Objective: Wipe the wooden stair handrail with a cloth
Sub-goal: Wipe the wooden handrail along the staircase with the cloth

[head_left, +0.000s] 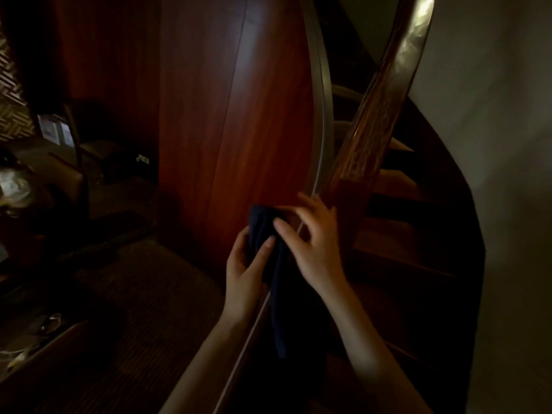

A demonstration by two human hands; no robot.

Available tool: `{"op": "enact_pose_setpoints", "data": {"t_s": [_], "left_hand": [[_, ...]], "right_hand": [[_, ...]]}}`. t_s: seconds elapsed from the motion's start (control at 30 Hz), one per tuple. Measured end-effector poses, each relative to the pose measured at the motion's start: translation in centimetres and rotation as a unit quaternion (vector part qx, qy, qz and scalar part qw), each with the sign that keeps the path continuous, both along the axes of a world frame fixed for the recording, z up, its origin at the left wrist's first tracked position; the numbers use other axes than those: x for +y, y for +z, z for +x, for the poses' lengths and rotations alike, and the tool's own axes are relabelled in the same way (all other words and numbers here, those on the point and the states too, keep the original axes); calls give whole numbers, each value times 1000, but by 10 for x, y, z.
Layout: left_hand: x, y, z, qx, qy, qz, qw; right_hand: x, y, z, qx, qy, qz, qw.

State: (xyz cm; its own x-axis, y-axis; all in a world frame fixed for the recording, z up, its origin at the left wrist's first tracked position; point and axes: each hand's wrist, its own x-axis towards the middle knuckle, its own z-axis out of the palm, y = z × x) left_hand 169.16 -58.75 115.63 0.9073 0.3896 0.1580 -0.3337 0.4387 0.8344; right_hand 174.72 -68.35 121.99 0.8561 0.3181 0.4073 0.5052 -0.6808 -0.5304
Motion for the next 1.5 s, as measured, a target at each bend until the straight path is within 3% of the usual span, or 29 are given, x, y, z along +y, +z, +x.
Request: {"op": "enact_pose_setpoints", "data": {"t_s": [0.17, 0.37, 0.53, 0.67, 0.93, 1.23, 1.37, 1.5], "left_hand": [[24, -8, 16, 35, 117, 94, 988], [43, -23, 34, 51, 118, 146, 981], [40, -39, 41, 76, 105, 206, 970], [15, -33, 31, -38, 16, 292, 956], [20, -39, 18, -62, -93, 280, 954], [4, -17, 47, 24, -44, 176, 983], [6, -4, 72, 72, -72, 221, 970], [1, 12, 87, 37, 8, 313, 949]], "right_hand": [[-9, -28, -7, -143, -159, -64, 975], [-2, -35, -13, -118, -282, -78, 949], [-4, -46, -22, -120, -288, -62, 948], [-5, -46, -21, -121, -277, -60, 951], [-8, -49, -19, -132, -266, -77, 952], [-6, -49, -20, -136, -270, -76, 950], [-6, -48, -19, -133, -274, -75, 949], [-4, -47, -19, -137, -280, -82, 947]]}}
